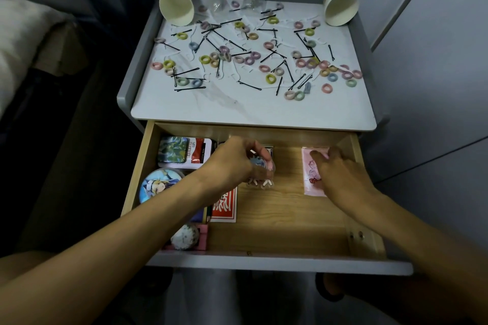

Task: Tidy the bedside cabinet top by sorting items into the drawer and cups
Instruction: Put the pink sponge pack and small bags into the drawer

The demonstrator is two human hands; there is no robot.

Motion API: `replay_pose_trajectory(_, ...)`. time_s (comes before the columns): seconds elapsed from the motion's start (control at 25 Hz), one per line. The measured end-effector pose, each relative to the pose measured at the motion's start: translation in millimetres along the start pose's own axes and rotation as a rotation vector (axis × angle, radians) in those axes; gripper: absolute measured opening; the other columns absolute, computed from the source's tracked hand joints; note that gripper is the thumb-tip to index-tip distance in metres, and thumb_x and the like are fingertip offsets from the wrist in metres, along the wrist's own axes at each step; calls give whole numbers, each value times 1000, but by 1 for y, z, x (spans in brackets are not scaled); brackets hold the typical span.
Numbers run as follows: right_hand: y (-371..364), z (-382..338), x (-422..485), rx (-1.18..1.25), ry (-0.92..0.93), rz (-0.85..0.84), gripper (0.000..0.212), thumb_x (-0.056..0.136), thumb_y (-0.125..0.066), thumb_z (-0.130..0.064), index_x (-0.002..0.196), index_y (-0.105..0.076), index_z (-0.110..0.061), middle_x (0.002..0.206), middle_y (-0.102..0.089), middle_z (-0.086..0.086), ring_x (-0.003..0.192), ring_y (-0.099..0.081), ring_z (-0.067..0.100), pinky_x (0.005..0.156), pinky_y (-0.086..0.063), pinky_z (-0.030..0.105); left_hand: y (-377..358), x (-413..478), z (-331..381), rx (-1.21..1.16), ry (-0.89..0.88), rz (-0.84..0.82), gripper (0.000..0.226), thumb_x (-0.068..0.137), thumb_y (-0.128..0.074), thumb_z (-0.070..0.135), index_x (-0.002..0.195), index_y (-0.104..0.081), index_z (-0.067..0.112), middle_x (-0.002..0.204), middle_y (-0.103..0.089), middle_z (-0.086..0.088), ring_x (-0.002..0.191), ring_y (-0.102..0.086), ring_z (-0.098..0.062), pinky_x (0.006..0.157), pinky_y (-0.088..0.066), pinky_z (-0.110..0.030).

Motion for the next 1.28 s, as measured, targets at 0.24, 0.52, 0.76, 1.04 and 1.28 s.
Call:
replay_pose_trajectory(0.24,8,-2,7,-268,-44,34,50,83,-68,-18,127,-50,-5,115,-61,13,96,-62,25,75,-49,29,-2,0,0,-2,10,-17,20,77,-79,4,92,-67,10,81,-73,1,65,-67,-8,63,-53,-23)
replay_pose_trajectory(0.52,14,1,9,-303,-91,169,41,74,-71,-11,113,-60,-7,108,-57,14,91,-58,26,76,-46,32,1,0,-1,-115,45,-6,12,81,-75,2,91,-69,6,75,-74,2,60,-65,-5,54,-48,-15)
replay_pose_trajectory(0.76,17,1,9,-135,-71,216,47,45,-89,1,88,-70,-2,92,-60,17,69,-62,30,53,-46,31,4,-1,-2,-190,39,30,10,83,-71,-3,93,-70,-2,70,-72,1,54,-62,-2,50,-44,-12)
replay_pose_trajectory(1.04,59,-15,-7,822,68,269,20,93,-62,-29,109,-69,-21,99,-64,-8,86,-61,5,74,-46,21,10,5,-7,-245,35,123,22,80,-71,-8,94,-68,10,71,-66,-7,51,-61,-6,50,-47,-16)
replay_pose_trajectory(1.28,47,-64,-20,1735,2,-216,23,94,-62,-24,110,-68,-9,103,-73,8,90,-70,19,74,-57,28,1,8,-14,-204,-2,105,32,79,-73,-7,102,-66,14,91,-70,-7,70,-69,-10,60,-52,-19)
Point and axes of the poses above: each hand's wrist, its own x-axis towards the middle knuckle, its own y-axis out of the back of the hand, z = x × y, the point moved 8 cm from there along x, towards the middle knuckle
